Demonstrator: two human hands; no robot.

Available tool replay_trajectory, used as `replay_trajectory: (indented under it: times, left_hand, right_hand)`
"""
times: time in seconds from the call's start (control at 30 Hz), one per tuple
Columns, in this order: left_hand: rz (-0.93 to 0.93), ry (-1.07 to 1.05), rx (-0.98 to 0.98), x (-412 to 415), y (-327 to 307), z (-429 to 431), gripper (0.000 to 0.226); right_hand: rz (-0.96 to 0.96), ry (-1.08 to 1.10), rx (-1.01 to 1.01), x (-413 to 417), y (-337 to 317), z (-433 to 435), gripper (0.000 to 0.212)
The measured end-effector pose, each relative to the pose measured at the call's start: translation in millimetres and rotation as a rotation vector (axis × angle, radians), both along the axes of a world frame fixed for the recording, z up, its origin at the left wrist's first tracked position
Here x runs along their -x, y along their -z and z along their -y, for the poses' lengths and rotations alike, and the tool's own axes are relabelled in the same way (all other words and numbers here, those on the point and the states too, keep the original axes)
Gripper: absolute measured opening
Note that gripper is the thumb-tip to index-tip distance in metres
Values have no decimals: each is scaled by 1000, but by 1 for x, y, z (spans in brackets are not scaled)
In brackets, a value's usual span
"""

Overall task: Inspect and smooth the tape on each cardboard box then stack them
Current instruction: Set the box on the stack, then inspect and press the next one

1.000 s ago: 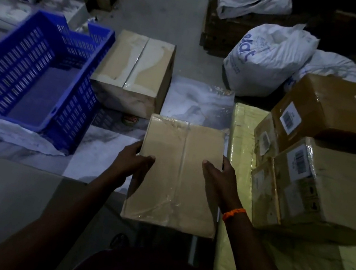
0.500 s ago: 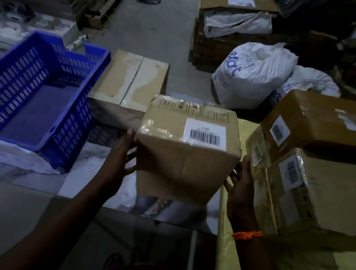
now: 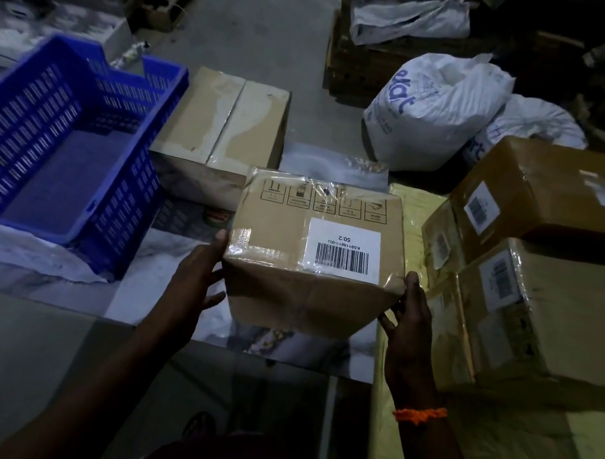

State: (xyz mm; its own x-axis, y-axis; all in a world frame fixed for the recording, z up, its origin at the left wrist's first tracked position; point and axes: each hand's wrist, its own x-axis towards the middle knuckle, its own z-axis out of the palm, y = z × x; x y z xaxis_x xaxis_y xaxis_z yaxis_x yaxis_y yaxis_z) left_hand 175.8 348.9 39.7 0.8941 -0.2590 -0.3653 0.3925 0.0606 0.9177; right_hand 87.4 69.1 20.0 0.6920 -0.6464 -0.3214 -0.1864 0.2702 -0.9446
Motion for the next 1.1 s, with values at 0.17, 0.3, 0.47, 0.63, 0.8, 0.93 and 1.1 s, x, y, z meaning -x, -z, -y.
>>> replay_trajectory:
  times: [0.17,0.3,0.47,0.63,0.8,0.93,1.1]
  left_hand:
    - [0,5,-16,-3,-15,0,30]
    - [33,51,-110,-25,-35,16,38]
    - [38,190,-168,-50,-47,35,19]
    - [103,193,-92,-36,-38,27,64]
    - [25,136,-2,-11,-17,9,53]
    - [-122,93,-45,5,-6,0,39]
    - [-124,167,-166,22,23,-7,36]
  right_hand:
    - [-6,-71,48,-4,-5,14,61]
    - [-12,-208,98,-21,-23,28,44]
    - [-24,-328,194,-46,-42,28,39]
    - [31,-196,239,-21,-43,26,32]
    - [23,-117,83,19,-27,19,30]
    - [-49,-171,-60,42,-11,4,52]
    - [-112,-293,-70,64,22,-12,51]
